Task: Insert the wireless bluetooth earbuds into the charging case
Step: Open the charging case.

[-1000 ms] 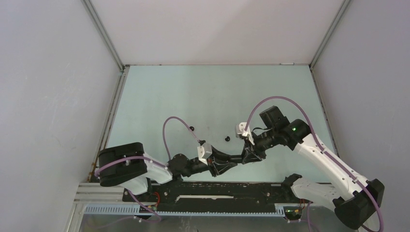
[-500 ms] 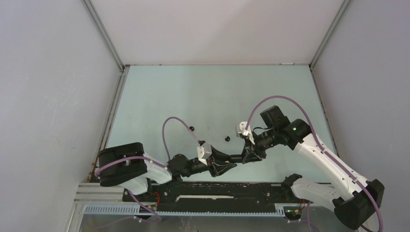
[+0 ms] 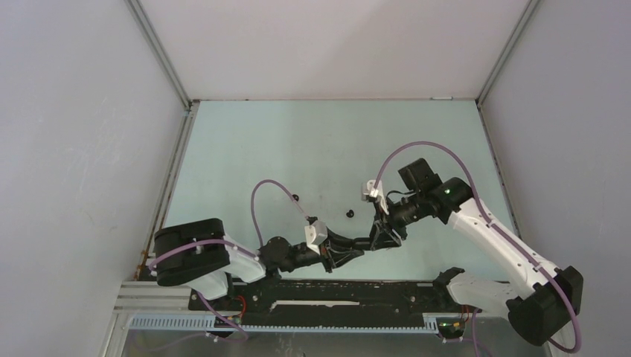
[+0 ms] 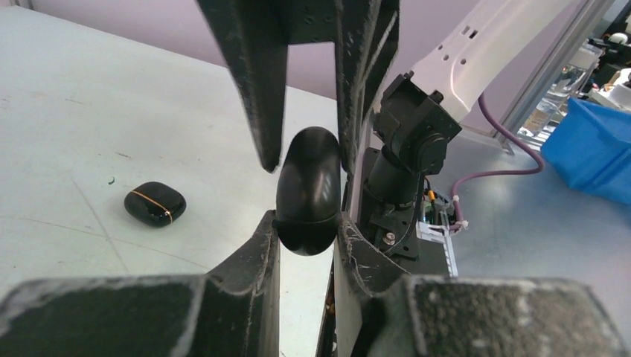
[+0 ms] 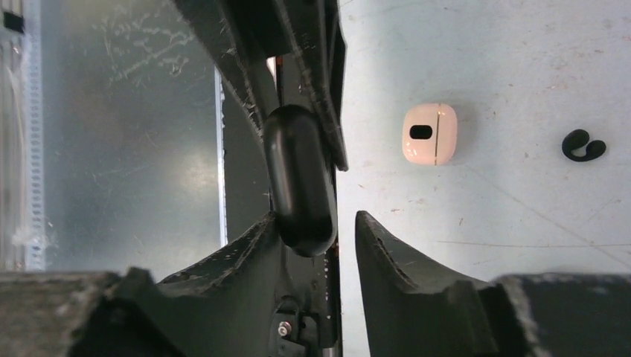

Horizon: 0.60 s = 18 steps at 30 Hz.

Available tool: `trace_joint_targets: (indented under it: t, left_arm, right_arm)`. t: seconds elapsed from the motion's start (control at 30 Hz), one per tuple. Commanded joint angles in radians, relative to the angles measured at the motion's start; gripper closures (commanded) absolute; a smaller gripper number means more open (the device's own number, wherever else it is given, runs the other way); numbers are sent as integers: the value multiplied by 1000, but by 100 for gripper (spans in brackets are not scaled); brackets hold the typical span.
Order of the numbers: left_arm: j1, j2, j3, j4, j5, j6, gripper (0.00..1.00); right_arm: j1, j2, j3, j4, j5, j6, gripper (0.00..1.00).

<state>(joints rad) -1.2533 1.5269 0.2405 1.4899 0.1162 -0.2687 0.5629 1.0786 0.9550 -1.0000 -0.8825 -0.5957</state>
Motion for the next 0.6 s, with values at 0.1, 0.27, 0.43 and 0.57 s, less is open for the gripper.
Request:
trace_joint_targets:
  t: [0.1,0.27,0.43,0.57]
  left_arm:
    - [0,7,14,50,40,34,100]
    - [0,-1,3,50,31,37,100]
    - [9,-9,-11,50,2,28,100]
    - [42,-48,-41,49,-18,8,100]
  right_arm:
    - [-131,96,103,15,-183,88,50]
    - [-159,105,110,10,-227,88,47]
    - [-214,88,177,-104,-307,-18,40]
    - [-284,76,221,-124,-294,-55,38]
